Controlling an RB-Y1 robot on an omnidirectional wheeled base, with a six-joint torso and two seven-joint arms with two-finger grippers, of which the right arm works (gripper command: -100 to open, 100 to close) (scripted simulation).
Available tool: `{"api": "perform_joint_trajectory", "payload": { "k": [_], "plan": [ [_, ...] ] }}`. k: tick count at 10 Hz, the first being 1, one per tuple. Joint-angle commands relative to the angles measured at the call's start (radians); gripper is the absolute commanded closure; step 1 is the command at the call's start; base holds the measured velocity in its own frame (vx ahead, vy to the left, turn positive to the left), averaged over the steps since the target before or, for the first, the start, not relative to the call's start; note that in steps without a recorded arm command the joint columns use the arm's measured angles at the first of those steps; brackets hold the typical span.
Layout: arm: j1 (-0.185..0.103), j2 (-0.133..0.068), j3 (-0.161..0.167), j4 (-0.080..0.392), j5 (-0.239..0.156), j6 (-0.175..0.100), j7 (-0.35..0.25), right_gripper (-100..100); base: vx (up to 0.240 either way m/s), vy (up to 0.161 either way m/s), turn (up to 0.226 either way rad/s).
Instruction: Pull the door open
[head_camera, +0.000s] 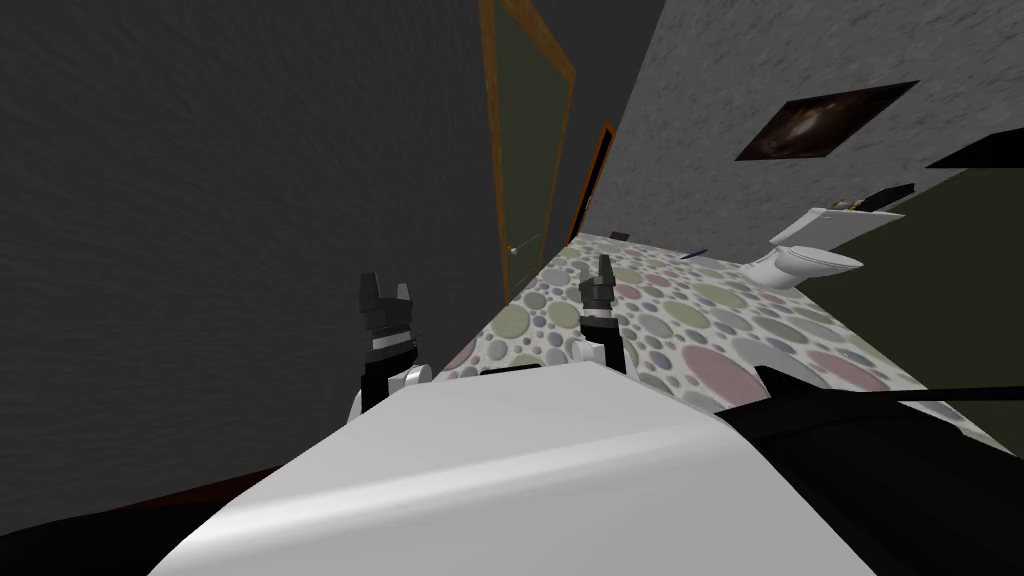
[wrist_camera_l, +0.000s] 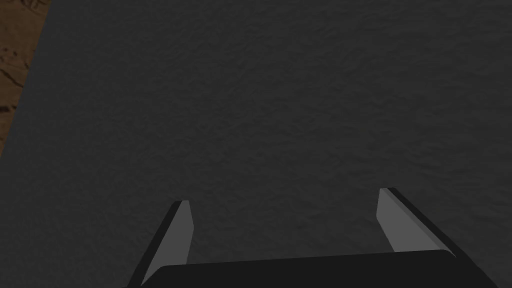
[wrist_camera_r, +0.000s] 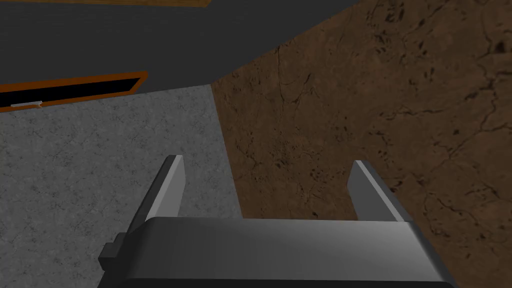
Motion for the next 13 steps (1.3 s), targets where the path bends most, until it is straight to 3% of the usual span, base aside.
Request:
{"api": "perform_joint_trajectory", "payload": {
  "k": [1, 8, 13],
  "plan": [
    [-0.011, -0.017, 0.002, 0.035, 0.012, -0.013, 0.027, -100, 0.058, -0.002, 0.085],
    [-0.06, -0.073, 0.011, 0.199, 0.068, -0.074, 0.151, -100, 0.098, -0.095, 0.073],
    [-0.086, -0.095, 0.015, 0.288, 0.098, -0.108, 0.218, -100, 0.078, -0.069, 0.057]
  ]
}}
